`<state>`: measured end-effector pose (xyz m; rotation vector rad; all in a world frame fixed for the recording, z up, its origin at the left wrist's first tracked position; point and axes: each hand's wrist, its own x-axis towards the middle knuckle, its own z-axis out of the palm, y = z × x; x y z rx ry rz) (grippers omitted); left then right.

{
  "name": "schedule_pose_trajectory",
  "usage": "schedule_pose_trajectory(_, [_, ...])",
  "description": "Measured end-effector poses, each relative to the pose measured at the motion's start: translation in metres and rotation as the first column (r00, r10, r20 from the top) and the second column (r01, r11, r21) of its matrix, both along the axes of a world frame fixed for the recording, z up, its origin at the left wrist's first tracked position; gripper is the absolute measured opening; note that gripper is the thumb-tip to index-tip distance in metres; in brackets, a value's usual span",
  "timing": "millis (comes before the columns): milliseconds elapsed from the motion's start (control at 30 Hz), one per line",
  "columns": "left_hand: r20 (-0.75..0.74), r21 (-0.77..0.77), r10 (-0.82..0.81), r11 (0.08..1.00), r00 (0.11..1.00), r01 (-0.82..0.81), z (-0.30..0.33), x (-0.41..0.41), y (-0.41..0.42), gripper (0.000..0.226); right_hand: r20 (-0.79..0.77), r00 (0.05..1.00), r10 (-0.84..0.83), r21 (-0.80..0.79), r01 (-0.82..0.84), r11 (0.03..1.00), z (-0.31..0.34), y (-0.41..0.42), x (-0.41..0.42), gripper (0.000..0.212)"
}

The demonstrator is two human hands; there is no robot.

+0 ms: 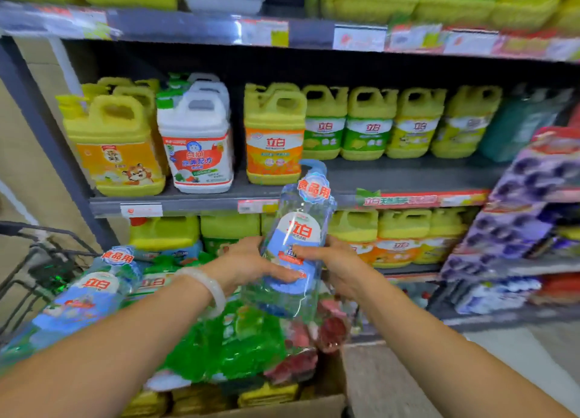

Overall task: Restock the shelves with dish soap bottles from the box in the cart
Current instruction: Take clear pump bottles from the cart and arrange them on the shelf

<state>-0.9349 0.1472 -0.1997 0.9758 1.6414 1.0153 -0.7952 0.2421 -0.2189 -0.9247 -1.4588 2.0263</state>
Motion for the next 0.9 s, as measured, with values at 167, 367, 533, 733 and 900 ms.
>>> schedule_pose_trajectory(167, [-0.054, 0.076, -0.150, 0.985, 0.987, 0.154, 0.014, 0.120, 0.055, 0.028, 0.010, 0.998, -0.070, 0.088, 0.068, 0.994, 0.019, 0.042, 0.127, 0.025])
schedule_pose_trajectory(367, [-0.031, 0.175, -0.326, 0.929, 0.945, 0.326, 0.012, 0.274, 0.125, 0.035, 0.038, 0.967, -0.253, 0.165, 0.244, 0.956, 0.033, 0.081, 0.295, 0.030])
schedule_pose_trajectory(533, [0.012, 0.252, -0.527, 0.824, 0.850, 0.507, 0.015, 0.396, 0.175, 0.039, 0.058, 0.907, -0.417, 0.210, 0.397, 0.893, 0.036, 0.105, 0.421, 0.027])
schedule_pose_trajectory(733, [-0.021, 0.304, -0.648, 0.721, 0.761, 0.622, 0.002, 0.510, 0.244, 0.039, -0.008, 0.808, -0.589, 0.219, 0.576, 0.788, 0.022, 0.140, 0.537, 0.048])
schedule_pose_trajectory(900, [-0.015, 0.315, -0.714, 0.661, 0.700, 0.681, -0.012, 0.589, 0.321, 0.040, -0.006, 0.748, -0.664, 0.242, 0.645, 0.724, 0.010, 0.200, 0.616, 0.046])
